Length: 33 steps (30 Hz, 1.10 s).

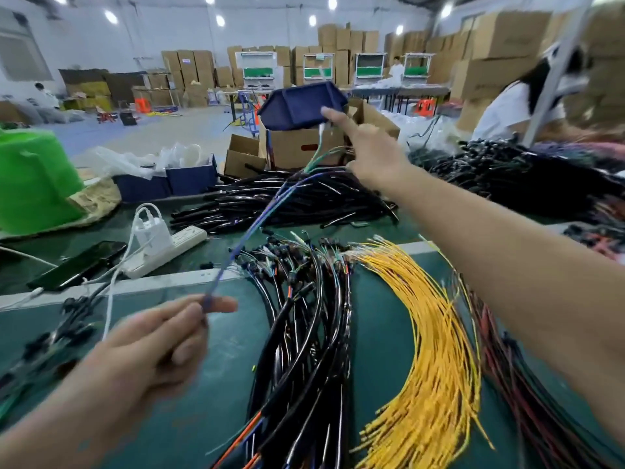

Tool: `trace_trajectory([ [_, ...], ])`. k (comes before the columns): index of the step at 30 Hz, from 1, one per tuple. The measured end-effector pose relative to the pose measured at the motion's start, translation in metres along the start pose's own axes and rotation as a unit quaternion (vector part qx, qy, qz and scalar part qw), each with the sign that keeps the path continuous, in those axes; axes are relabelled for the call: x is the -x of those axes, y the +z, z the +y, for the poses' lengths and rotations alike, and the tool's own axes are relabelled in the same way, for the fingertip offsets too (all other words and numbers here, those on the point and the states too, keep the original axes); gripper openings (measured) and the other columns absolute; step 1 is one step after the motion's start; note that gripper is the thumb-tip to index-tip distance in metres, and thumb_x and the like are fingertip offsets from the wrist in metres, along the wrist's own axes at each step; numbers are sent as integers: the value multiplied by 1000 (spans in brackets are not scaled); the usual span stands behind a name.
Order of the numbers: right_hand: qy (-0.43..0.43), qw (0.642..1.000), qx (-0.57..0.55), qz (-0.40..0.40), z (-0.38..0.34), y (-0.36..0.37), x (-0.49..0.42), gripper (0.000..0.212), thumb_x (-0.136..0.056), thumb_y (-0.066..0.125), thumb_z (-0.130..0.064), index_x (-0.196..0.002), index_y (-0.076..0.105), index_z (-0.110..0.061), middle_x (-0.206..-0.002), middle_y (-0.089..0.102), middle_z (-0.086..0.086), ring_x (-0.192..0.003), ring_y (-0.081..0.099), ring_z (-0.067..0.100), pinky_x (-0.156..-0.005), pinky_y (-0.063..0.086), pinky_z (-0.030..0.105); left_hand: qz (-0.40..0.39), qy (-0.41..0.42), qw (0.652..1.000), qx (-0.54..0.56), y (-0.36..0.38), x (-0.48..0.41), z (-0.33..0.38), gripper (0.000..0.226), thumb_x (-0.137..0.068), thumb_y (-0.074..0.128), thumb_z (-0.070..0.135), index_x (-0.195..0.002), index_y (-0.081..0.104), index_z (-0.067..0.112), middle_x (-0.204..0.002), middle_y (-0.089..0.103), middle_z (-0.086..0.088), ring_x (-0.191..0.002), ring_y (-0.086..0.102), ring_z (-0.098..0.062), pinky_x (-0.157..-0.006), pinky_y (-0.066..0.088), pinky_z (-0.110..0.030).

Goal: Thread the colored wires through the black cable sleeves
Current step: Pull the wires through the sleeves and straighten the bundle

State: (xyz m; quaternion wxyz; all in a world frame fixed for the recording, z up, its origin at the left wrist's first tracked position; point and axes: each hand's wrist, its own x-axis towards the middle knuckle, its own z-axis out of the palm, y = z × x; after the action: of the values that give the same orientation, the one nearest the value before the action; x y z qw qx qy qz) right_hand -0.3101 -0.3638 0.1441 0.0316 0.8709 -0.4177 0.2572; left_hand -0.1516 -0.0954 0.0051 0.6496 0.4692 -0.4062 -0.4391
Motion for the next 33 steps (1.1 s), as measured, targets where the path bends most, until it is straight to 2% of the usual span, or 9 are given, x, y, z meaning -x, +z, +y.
trace_trajectory([
  [2,87,991,-64,-75,14,15,10,87,-89,62,-12,-149,6,-41,-101,53,17,-87,58,32,-75,47,37,-47,-61,992,104,44,-5,-16,30,-86,50,21,-105,68,6,-55,37,5,-40,26,-3,-33,22,-11],
  [4,114,985,-23,-129,30,36,42,59,-91,60,-31,-143,33,-24,-112,57,21,-97,59,34,-81,46,36,-51,-140,978,143,85,-12,-34,29,-87,47,13,-106,64,-1,-57,41,2,-42,28,-3,-35,23,-12],
  [6,126,970,37,-204,47,55,83,36,-92,56,-42,-104,57,-7,-103,63,17,-87,58,29,-75,46,33,-29,-176,962,207,92,-21,-60,26,-90,40,4,-105,60,-4,-61,45,-2,-44,33,-4,-36,27,-13],
  [10,214,925,33,-312,72,73,142,41,-81,71,-43,-68,51,-10,-66,55,5,-69,62,24,-71,56,33,-49,-209,932,292,86,-34,-78,18,-85,46,9,-95,60,4,-63,46,-1,-46,38,-6,-41,36,-17],
  [15,250,922,42,-292,65,81,142,34,-78,77,-26,-68,48,-11,-77,57,7,-78,62,26,-72,50,31,-64,-187,921,335,81,-38,-83,30,-83,53,19,-104,71,6,-59,40,0,-44,34,-5,-32,33,-15],
  [18,292,907,16,-303,64,81,136,25,-78,72,-5,-72,48,-7,-74,60,11,-67,67,27,-65,55,31,-44,-180,926,328,82,-41,-81,30,-83,51,13,-100,68,-5,-60,41,-2,-46,35,-6,-33,33,-15],
  [23,299,897,-17,-325,64,78,143,9,-75,60,-6,-70,52,-7,-54,57,6,-44,51,19,-45,40,22,-66,-156,931,324,83,-35,-80,20,-87,50,24,-83,68,16,-60,44,2,-49,41,-8,-48,45,-24],
  [27,353,871,-231,-252,77,56,135,15,-86,56,-11,-73,51,-6,-60,49,9,-38,45,12,-38,31,20,-64,-163,931,322,83,-33,-76,17,-86,51,25,-85,63,13,-55,39,3,-42,36,-5,-44,44,-21],
  [33,359,740,-559,-109,70,4,116,18,-94,45,-9,-76,48,-3,-66,47,11,-44,55,10,-30,32,15,-74,-154,942,290,88,-33,-77,21,-84,51,24,-71,64,13,-77,64,-6,-63,63,-15,-62,56,-28],
])
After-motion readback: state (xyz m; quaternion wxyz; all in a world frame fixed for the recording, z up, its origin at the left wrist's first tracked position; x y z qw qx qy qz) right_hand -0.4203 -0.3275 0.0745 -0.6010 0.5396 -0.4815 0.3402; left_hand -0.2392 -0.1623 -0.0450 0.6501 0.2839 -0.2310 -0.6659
